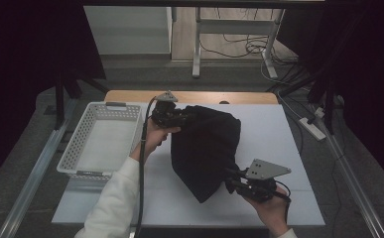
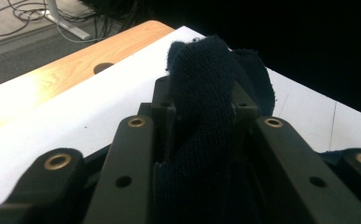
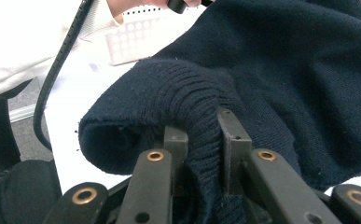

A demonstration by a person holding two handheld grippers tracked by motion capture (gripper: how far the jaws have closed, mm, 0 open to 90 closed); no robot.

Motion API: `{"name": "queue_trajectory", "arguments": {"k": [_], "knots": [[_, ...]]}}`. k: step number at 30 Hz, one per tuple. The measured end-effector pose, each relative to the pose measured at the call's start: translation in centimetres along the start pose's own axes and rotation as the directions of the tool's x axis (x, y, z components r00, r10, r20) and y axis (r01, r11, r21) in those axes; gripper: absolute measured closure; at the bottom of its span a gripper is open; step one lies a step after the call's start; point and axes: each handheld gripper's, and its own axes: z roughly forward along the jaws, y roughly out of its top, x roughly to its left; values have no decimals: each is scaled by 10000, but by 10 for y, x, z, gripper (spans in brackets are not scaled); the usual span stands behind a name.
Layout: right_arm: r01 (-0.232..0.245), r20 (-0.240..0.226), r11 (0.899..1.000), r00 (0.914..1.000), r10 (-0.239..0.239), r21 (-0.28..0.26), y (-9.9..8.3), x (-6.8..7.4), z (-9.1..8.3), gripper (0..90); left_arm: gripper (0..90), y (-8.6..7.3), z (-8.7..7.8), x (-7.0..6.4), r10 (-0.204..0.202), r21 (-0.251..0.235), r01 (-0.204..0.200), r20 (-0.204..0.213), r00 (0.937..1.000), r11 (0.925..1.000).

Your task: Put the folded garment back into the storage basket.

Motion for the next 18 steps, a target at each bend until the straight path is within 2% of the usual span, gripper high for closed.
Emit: {"name": "queue_trajectory", "arguments": {"k": [18], "knots": [[492,-654,9985,9966,-506,-227,17,3,21,765,701,-11,-39,7,-312,-458,278,-734,9968,9986]]}}
